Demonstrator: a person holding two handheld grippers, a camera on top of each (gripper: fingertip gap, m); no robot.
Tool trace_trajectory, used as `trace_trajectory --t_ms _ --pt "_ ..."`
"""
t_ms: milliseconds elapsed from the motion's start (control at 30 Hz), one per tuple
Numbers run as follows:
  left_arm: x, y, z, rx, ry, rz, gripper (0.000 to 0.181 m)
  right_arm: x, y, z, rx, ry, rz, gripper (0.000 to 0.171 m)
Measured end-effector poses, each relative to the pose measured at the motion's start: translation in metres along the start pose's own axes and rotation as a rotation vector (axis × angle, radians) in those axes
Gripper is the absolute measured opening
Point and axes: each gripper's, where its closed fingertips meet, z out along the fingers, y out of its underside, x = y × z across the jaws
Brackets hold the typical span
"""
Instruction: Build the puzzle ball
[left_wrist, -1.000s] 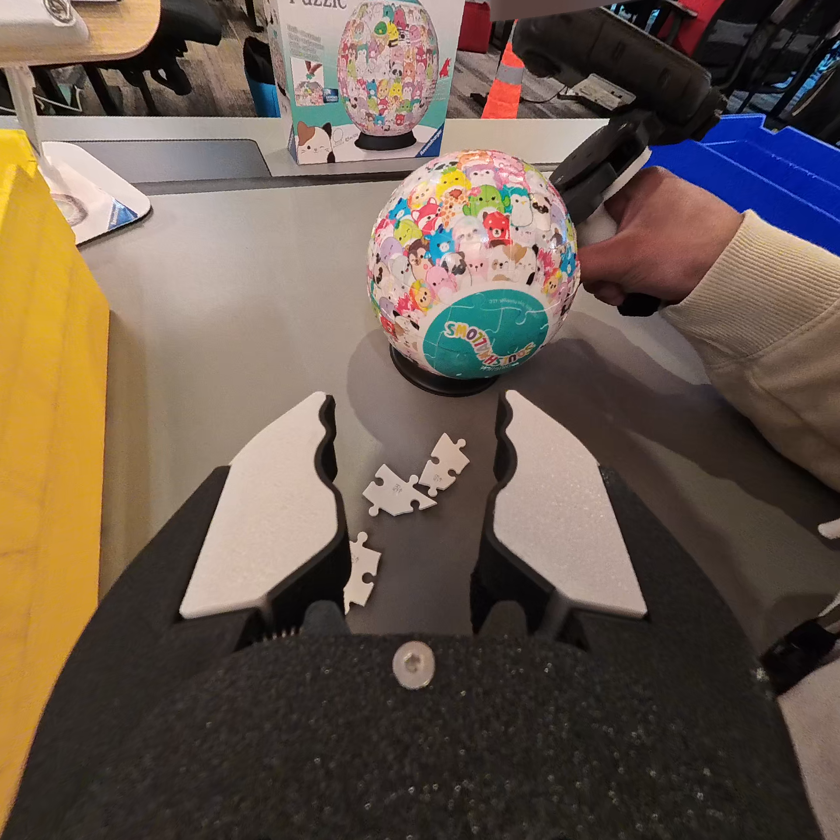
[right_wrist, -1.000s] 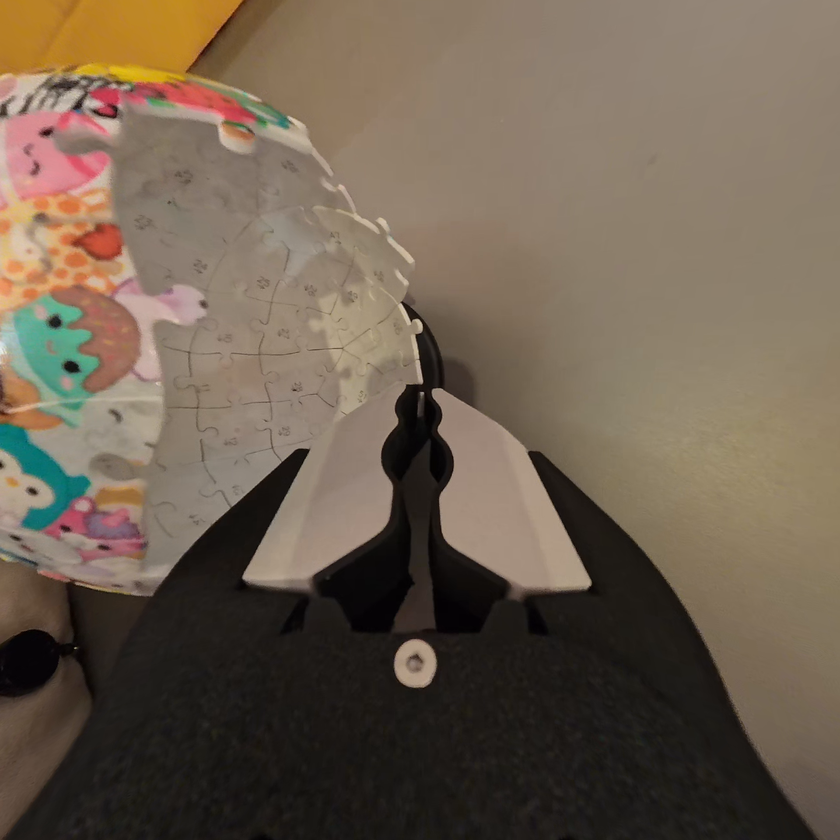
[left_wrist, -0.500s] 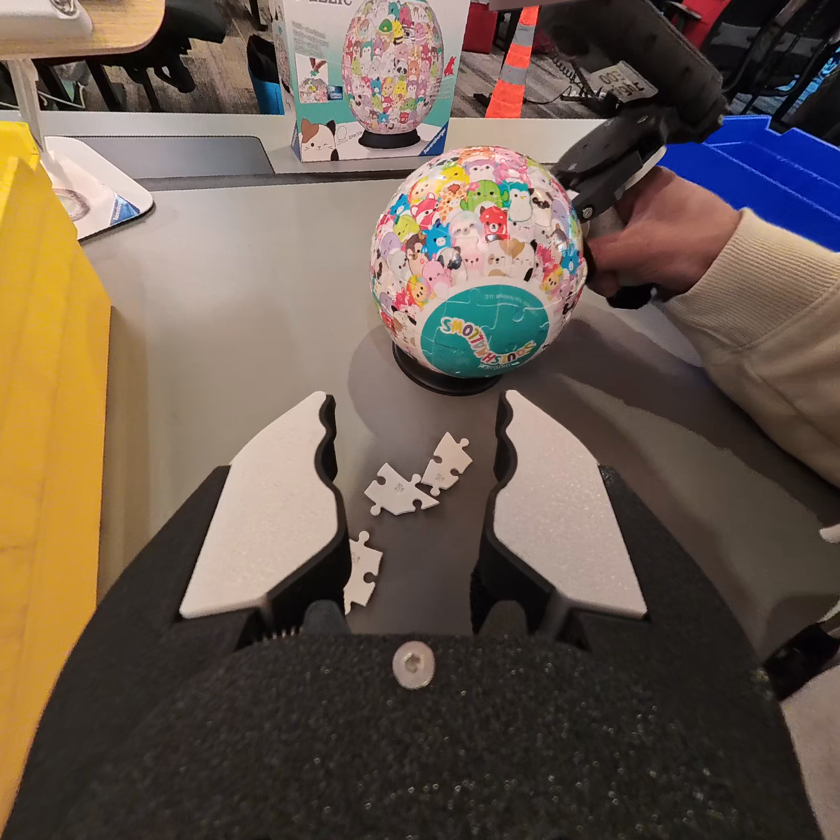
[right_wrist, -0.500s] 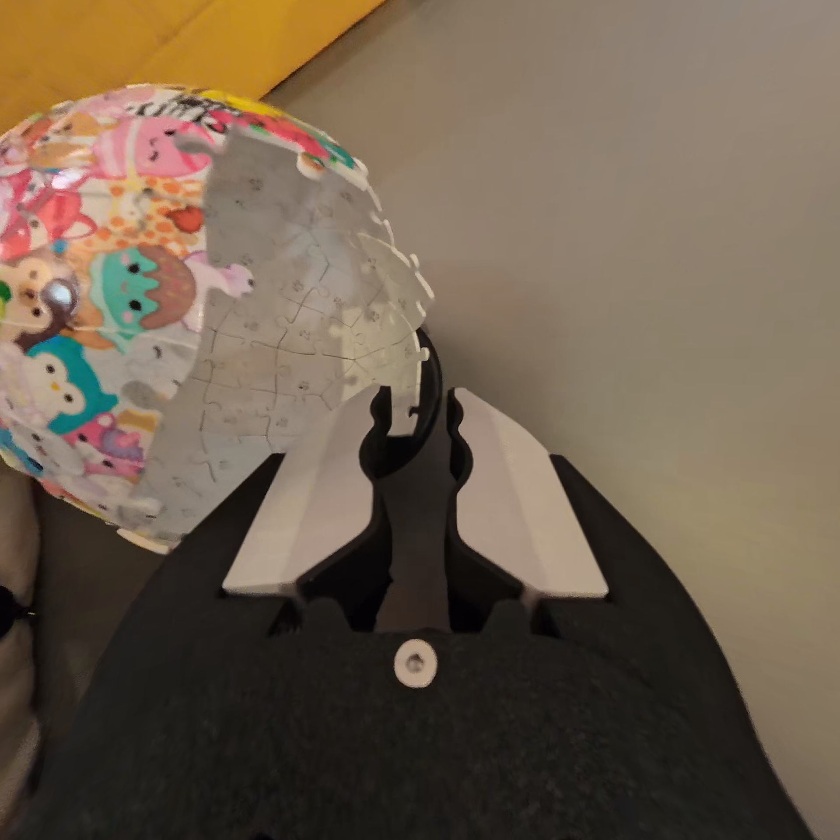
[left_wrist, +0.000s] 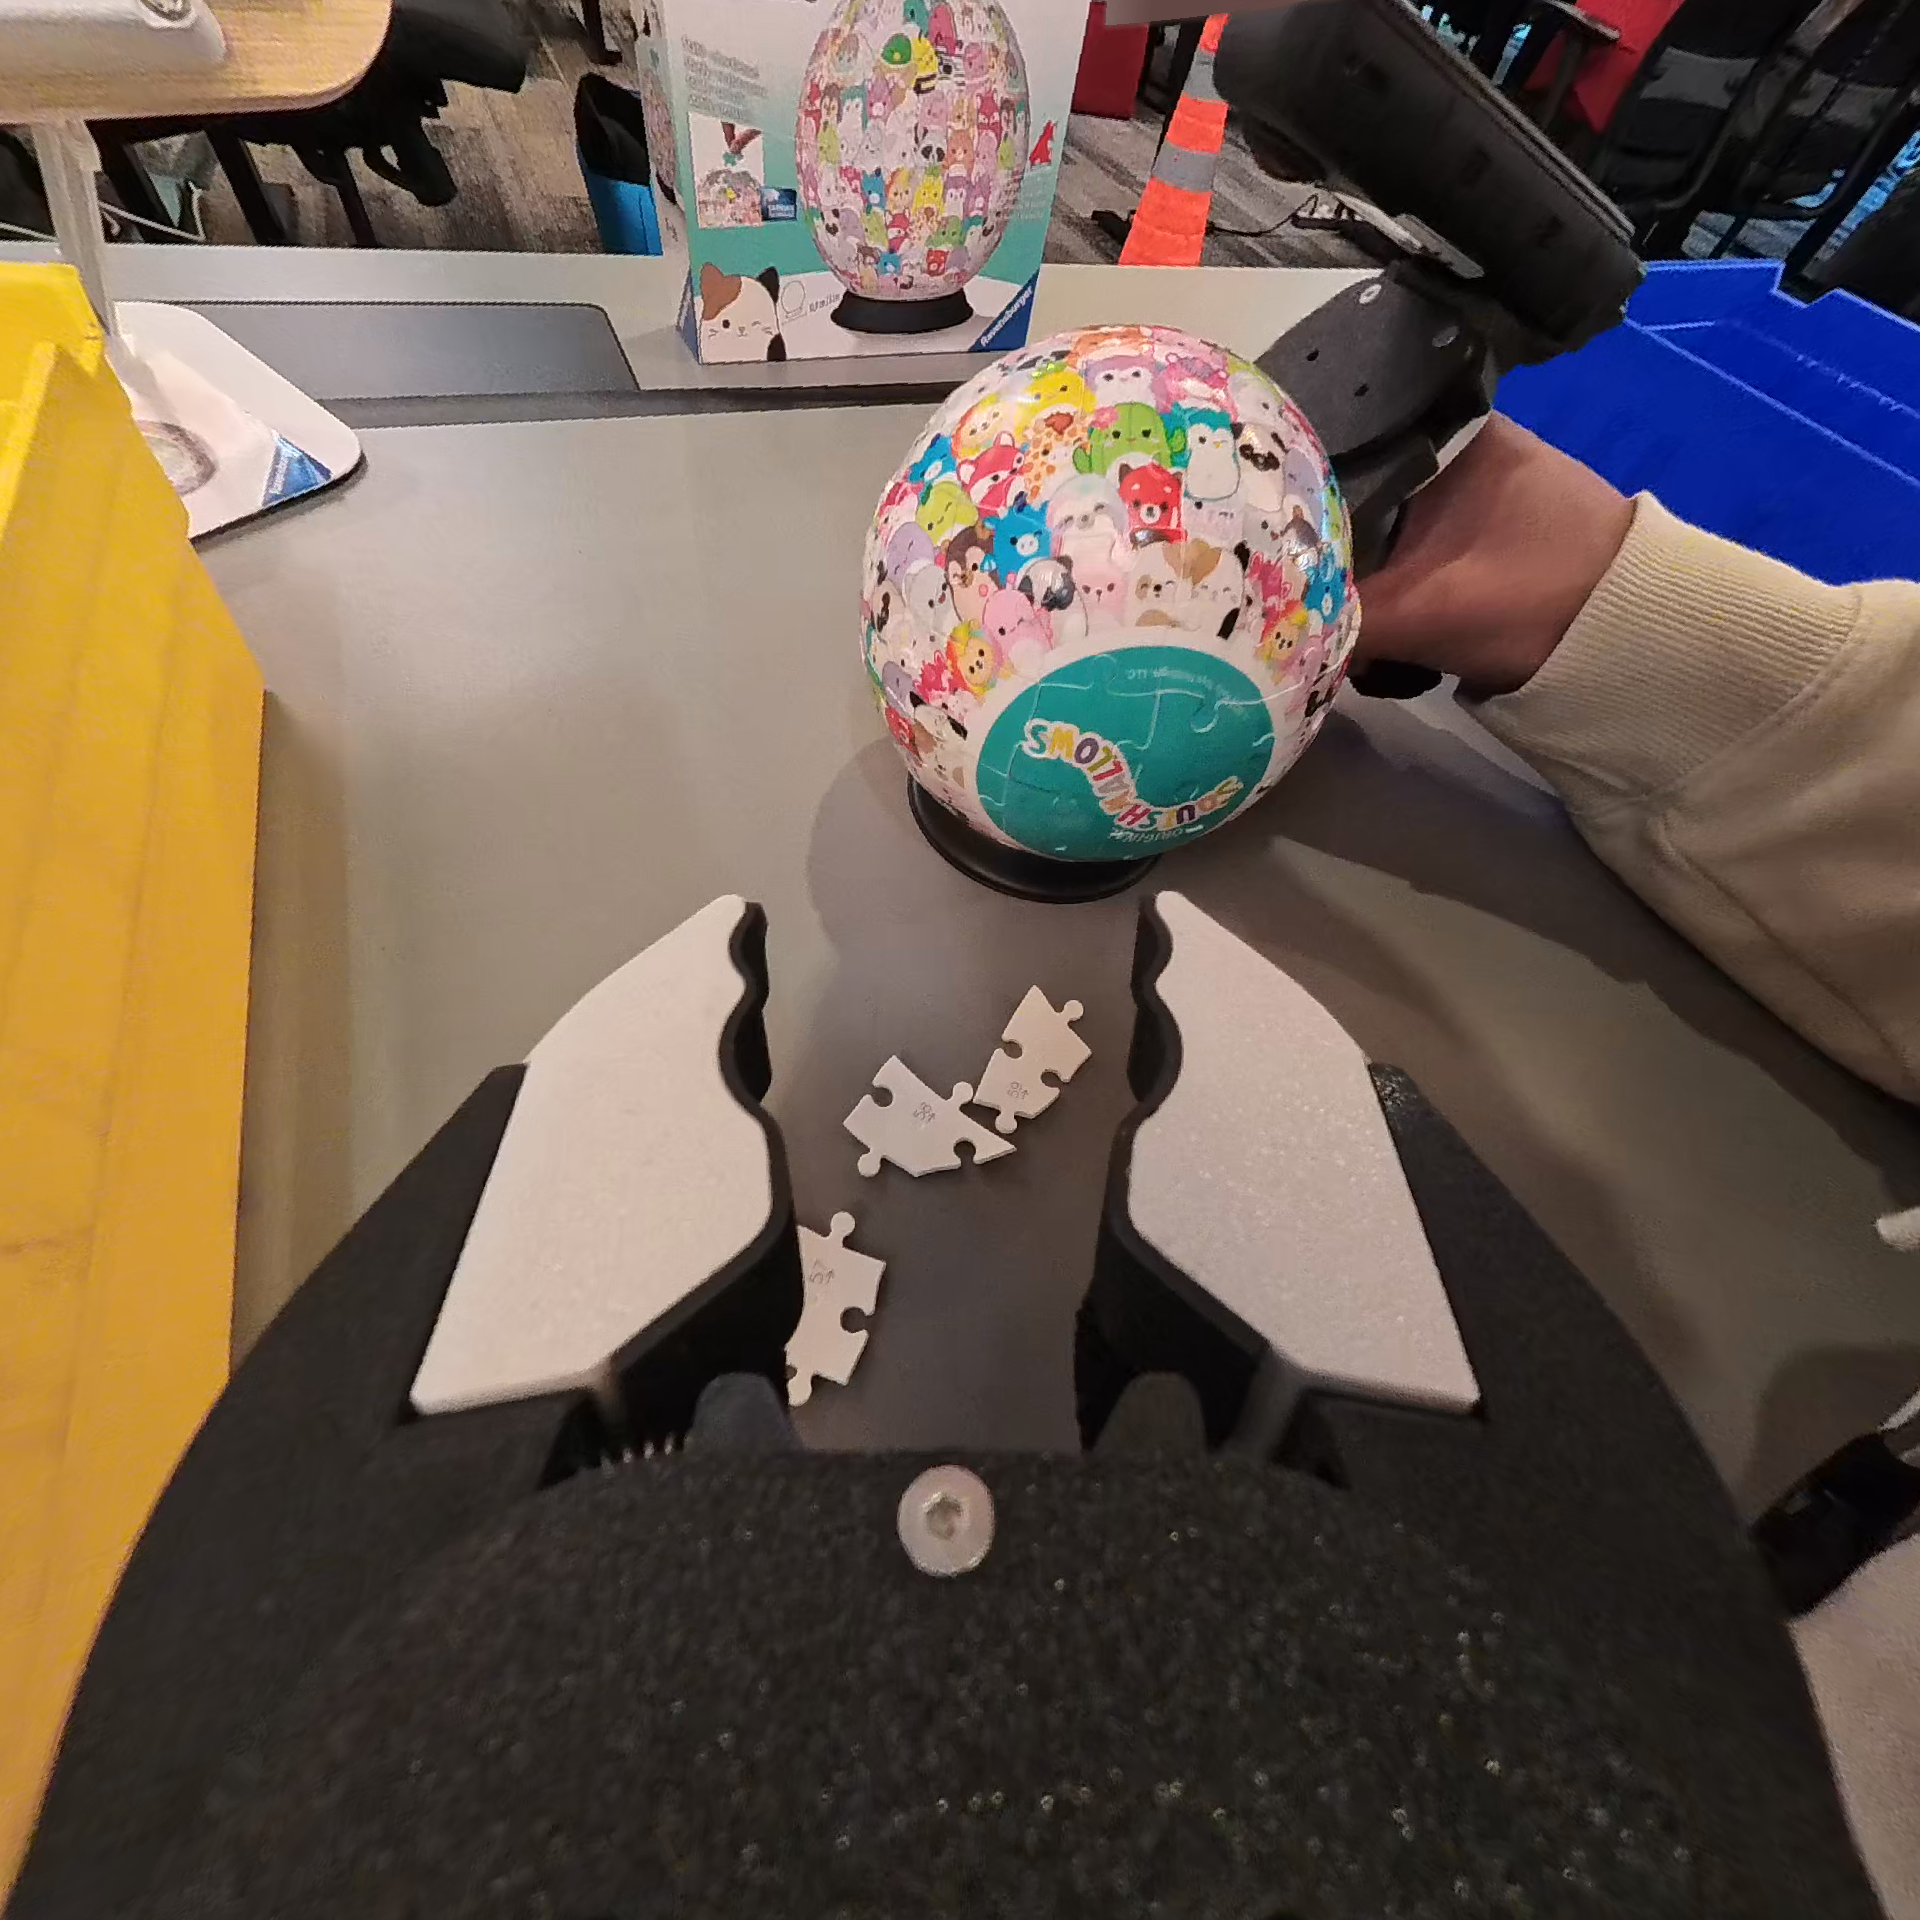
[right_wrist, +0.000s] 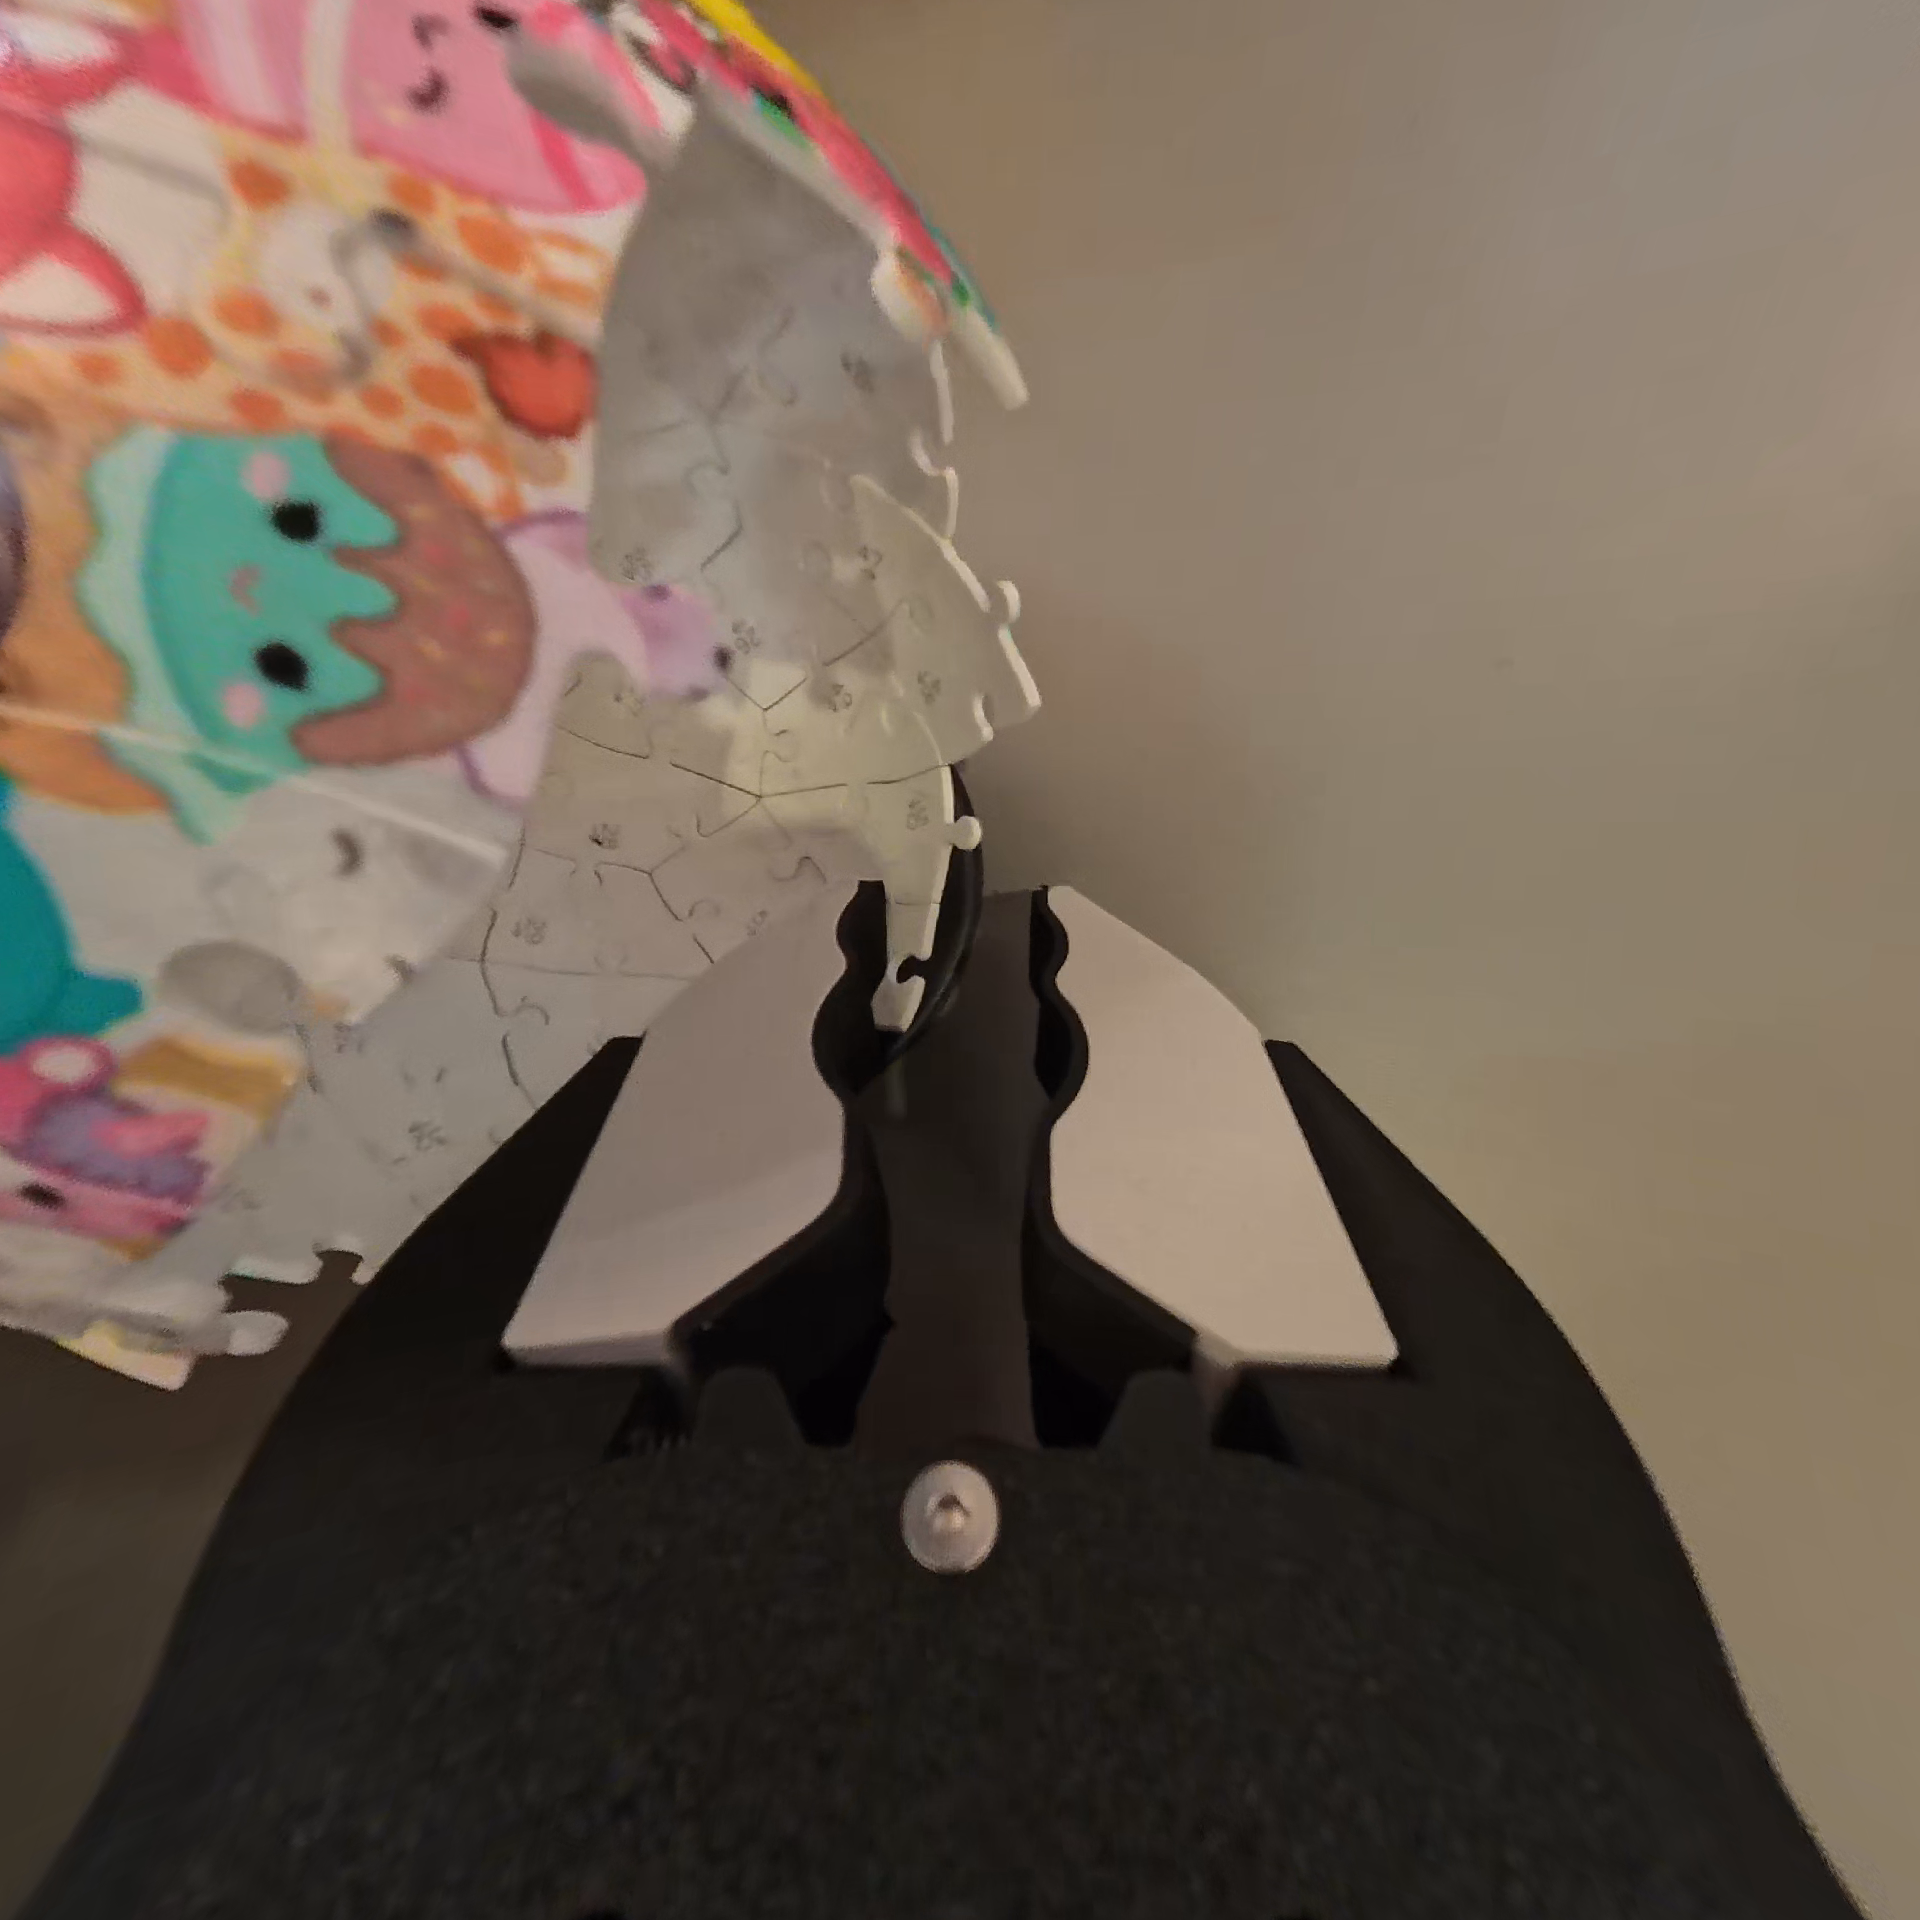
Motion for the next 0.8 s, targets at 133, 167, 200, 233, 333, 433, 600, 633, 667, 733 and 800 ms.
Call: trace_trajectory --t_ms 133,167,200,233,333,433,600,633,667,733,800 --pt "0.001 -0.001 0.000 0.003 0.002 0.004 0.067 0.000 -0.005 -0.016 0.092 -0.061 0.039 0.029" --pt "0.000 -0.002 -0.001 0.005 0.000 0.005 0.067 0.003 -0.007 -0.025 0.133 -0.077 0.061 0.029" --pt "0.000 -0.002 -0.002 0.006 0.000 0.005 0.067 0.004 -0.010 -0.035 0.179 -0.098 0.071 0.029" --pt "0.000 -0.002 -0.002 0.005 -0.001 0.005 0.067 0.005 -0.013 -0.045 0.226 -0.115 0.074 0.029" --pt "0.001 -0.001 0.000 0.003 0.008 0.003 0.067 0.004 -0.007 -0.053 0.231 -0.164 0.075 0.031" --pt "0.007 -0.001 0.003 0.001 0.024 0.014 0.068 0.003 -0.001 -0.036 0.132 -0.148 0.059 0.036" --pt "0.010 -0.004 0.002 0.008 0.024 0.026 0.068 0.000 -0.004 -0.015 0.041 -0.102 0.000 0.056" --pt "0.009 -0.005 0.001 0.010 0.023 0.026 0.068 -0.001 -0.005 -0.013 0.032 -0.104 -0.011 0.055" --pt "0.009 -0.005 0.001 0.011 0.022 0.026 0.068 -0.001 -0.005 -0.011 0.021 -0.099 -0.022 0.054" --pt "0.008 -0.006 -0.001 0.016 0.020 0.026 0.068 0.000 -0.003 -0.007 -0.007 -0.084 -0.049 0.055" --pt "0.008 -0.006 -0.002 0.021 0.021 0.025 0.068 -0.001 0.000 -0.005 -0.028 -0.080 -0.074 0.057"
